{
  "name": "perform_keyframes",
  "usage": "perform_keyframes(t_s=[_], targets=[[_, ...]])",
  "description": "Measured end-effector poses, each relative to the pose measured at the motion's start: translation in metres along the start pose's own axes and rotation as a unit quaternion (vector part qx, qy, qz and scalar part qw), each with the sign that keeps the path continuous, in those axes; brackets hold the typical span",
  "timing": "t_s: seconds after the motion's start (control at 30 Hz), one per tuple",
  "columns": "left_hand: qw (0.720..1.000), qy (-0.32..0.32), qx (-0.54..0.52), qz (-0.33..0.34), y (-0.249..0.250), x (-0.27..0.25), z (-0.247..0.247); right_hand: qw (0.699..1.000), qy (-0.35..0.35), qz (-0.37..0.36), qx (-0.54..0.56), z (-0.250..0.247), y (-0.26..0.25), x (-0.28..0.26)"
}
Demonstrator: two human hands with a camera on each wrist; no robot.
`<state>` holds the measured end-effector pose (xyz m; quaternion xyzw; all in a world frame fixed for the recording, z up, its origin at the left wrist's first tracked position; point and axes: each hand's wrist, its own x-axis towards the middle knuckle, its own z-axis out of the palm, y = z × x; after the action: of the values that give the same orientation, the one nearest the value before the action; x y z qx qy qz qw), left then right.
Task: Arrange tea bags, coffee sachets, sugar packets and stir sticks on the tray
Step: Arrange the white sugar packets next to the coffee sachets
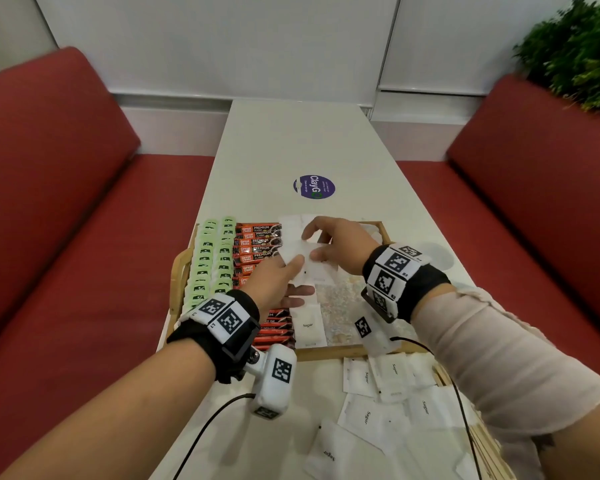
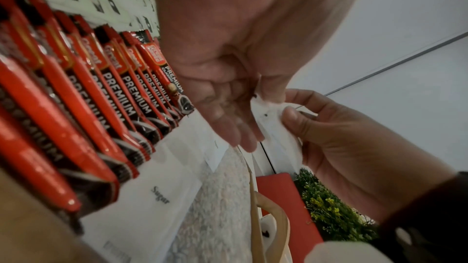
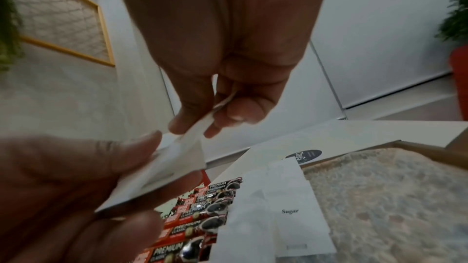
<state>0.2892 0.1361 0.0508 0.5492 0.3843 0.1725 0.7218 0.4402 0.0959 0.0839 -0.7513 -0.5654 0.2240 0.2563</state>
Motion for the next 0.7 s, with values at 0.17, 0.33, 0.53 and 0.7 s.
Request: perform_keyframes(t_s=[0.17,0.33,0.53,0.7], targets=[[0.999,-0.014,0.035,0.027,-0.002,0.004,0.002,0.989,0.083,0.035,0.115,0.003,0.006,0.005],[0.997,0.058,-0.010,0.040,0.001,0.016,-0.001,0.976,0.058,0.086,0.191,0.007,0.019,0.004],[0.996,0.082,-0.021,0.037,0.000,0.028,-0.004,0.973,0.071,0.109,0.193,0.013,0.033,0.012],[0.991,0.128,-0.039,0.020,-0.003,0.034,-0.010,0.970,0.096,0.205,0.086,0.021,0.061,0.023]])
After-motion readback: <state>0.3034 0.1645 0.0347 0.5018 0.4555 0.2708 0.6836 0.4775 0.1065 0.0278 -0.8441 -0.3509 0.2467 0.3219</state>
